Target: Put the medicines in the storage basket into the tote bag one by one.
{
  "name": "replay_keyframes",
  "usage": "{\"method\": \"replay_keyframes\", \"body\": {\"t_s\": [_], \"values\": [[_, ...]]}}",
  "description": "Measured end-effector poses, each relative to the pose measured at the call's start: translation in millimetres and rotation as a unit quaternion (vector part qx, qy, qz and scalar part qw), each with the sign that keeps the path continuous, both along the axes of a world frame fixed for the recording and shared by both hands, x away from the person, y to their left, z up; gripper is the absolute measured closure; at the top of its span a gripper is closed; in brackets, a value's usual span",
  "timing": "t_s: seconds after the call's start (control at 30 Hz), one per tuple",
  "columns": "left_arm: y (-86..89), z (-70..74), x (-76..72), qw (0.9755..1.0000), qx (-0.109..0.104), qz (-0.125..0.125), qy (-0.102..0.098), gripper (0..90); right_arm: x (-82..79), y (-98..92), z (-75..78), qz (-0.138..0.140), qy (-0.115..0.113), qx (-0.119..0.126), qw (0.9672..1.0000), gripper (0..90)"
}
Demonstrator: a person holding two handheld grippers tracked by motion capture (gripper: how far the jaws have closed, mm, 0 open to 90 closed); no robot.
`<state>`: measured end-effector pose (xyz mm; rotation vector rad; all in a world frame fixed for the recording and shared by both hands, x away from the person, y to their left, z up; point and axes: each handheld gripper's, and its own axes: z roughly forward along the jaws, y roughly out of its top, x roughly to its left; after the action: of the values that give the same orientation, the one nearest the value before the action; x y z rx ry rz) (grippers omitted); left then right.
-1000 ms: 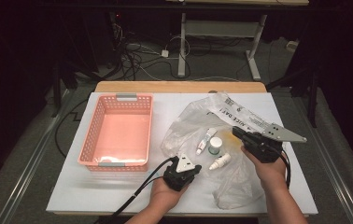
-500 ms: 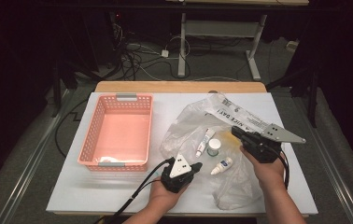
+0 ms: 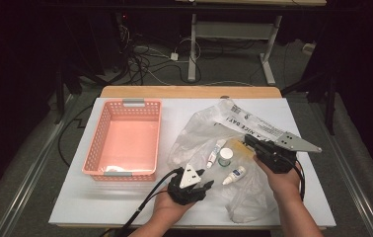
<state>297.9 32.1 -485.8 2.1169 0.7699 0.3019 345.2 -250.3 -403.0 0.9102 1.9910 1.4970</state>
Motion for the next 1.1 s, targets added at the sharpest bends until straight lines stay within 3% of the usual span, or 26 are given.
{"method": "replay_keyframes", "body": {"t_s": [0.03, 0.07, 0.1, 0.13, 0.2, 0.27, 0.33, 0.43, 0.63, 0.83, 0.93, 1.1], "values": [[-3.9, -3.0, 5.2, 0.9993, 0.023, 0.007, 0.029, 17.7, -0.3, 0.0, 0.5, 0.001, -0.001, 0.001, 1.0000, 90.0], [-6.6, -3.9, 10.2, 0.9979, 0.041, 0.004, 0.049, 12.3, -0.8, 0.1, 0.9, 0.002, -0.001, 0.002, 1.0000, 90.0], [-11.0, -5.5, 13.3, 0.9959, 0.058, -0.004, 0.070, 14.7, -1.0, 0.2, 1.1, 0.003, -0.001, 0.002, 1.0000, 90.0], [-13.1, -5.5, 13.5, 0.9954, 0.068, -0.006, 0.067, 17.4, -1.1, 0.5, 0.8, 0.003, -0.002, 0.001, 1.0000, 90.0], [-11.6, -5.6, 13.9, 0.9962, 0.060, -0.005, 0.063, 22.9, -1.0, 0.9, -0.7, 0.003, 0.002, -0.001, 1.0000, 90.0], [-13.2, -5.4, 9.3, 0.9969, 0.057, -0.030, 0.046, 48.9, -0.9, 1.3, -1.5, 0.004, 0.003, -0.001, 1.0000, 90.0], [-16.2, -5.2, 5.1, 0.9957, 0.064, -0.060, 0.030, 70.9, -1.5, 2.0, -1.5, 0.004, 0.004, -0.003, 1.0000, 90.0], [-15.3, -5.3, 7.1, 0.9959, 0.058, -0.058, 0.037, 88.1, -2.6, 2.6, -1.3, 0.005, 0.005, -0.004, 1.0000, 90.0], [-14.4, -4.8, 2.4, 0.9967, 0.060, -0.051, 0.018, 88.5, -4.7, 0.2, -2.5, 0.000, 0.007, -0.003, 1.0000, 90.0], [-5.3, -1.7, -2.6, 0.9992, 0.019, -0.035, -0.010, 88.4, -6.3, -4.5, -2.3, -0.005, 0.004, 0.000, 1.0000, 90.0], [-4.6, 0.3, -6.1, 0.9988, 0.011, -0.034, -0.033, 88.4, -7.3, -5.8, -0.8, -0.008, 0.000, 0.003, 1.0000, 90.0], [-4.2, 8.2, -8.5, 0.9979, -0.008, -0.032, -0.056, 88.4, -6.8, -7.3, -0.2, -0.009, -0.005, 0.003, 0.9999, 90.0]]}}
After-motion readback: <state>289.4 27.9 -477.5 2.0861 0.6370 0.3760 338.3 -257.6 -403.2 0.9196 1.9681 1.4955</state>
